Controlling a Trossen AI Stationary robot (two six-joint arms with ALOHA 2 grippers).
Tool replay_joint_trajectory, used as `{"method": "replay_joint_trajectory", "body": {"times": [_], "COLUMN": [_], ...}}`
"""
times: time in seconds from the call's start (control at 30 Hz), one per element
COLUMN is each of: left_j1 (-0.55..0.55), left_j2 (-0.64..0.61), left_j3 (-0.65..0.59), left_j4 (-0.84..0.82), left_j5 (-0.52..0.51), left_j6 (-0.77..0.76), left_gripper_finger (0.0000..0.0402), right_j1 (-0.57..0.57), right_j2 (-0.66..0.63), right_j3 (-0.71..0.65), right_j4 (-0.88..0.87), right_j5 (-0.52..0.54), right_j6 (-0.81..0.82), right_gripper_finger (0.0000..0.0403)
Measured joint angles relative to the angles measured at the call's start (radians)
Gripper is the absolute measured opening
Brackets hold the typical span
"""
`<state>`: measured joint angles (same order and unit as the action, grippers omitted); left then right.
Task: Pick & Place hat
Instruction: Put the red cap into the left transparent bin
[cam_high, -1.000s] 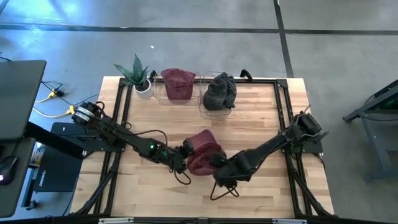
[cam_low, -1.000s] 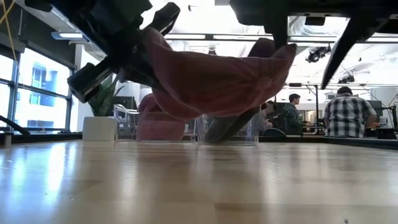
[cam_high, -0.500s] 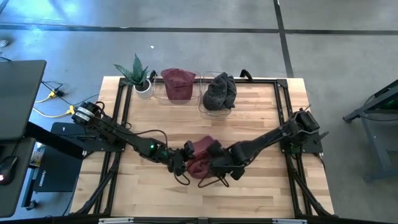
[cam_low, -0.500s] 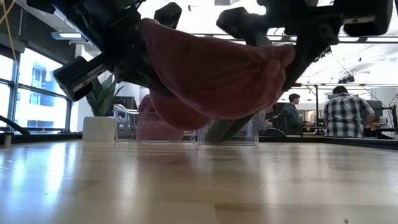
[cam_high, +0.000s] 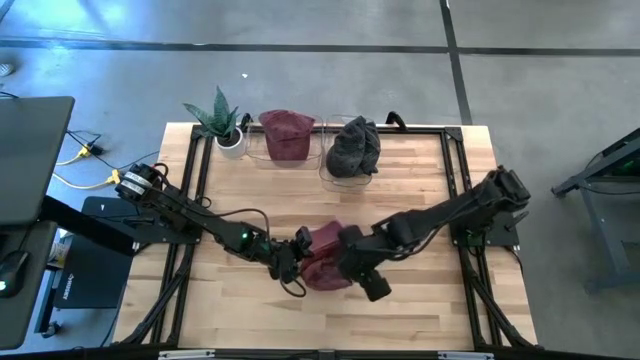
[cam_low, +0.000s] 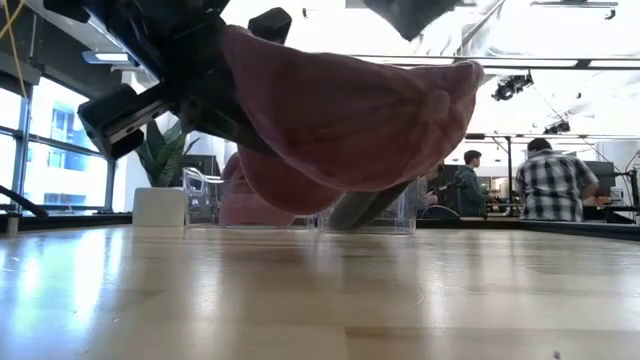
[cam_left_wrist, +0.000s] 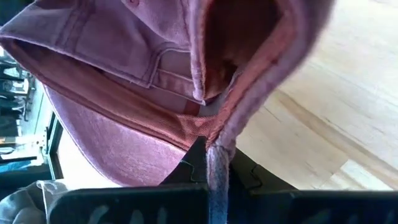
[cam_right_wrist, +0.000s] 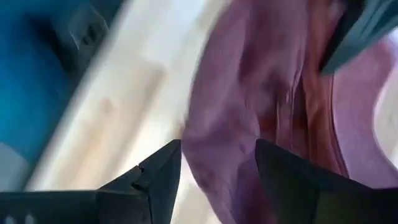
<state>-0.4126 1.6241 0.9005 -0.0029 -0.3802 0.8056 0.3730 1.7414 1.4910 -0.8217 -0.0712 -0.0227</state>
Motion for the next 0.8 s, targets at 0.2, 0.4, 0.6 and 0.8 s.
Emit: {"method": "replay_joint_trajectory", "body": {"times": [0.2, 0.4, 0.6, 0.8], "left_j1": [0.000, 0.000, 0.001, 0.000], "left_j2": [0.000, 0.000, 0.000, 0.000], "left_j3": [0.000, 0.000, -0.001, -0.001], "left_j4": [0.000, 0.010, 0.045, 0.051], "left_j5": [-0.001, -0.032, -0.035, -0.050], "left_j6": [-0.004, -0.006, -0.010, -0.007], "left_gripper_finger": [0.0001, 0.0001, 0.0001, 0.0001], "right_j1": [-0.041, -0.066, -0.055, -0.047], "right_j2": [-0.010, 0.095, 0.175, 0.140], "right_j3": [0.001, 0.000, 0.000, 0.000], "right_j4": [0.096, -0.039, -0.098, -0.093], "right_j5": [0.089, 0.099, 0.396, 0.471], "right_j6": [0.208, 0.151, 0.069, 0.074], "right_gripper_finger": [0.0189, 0.0120, 0.0053, 0.0027]}}
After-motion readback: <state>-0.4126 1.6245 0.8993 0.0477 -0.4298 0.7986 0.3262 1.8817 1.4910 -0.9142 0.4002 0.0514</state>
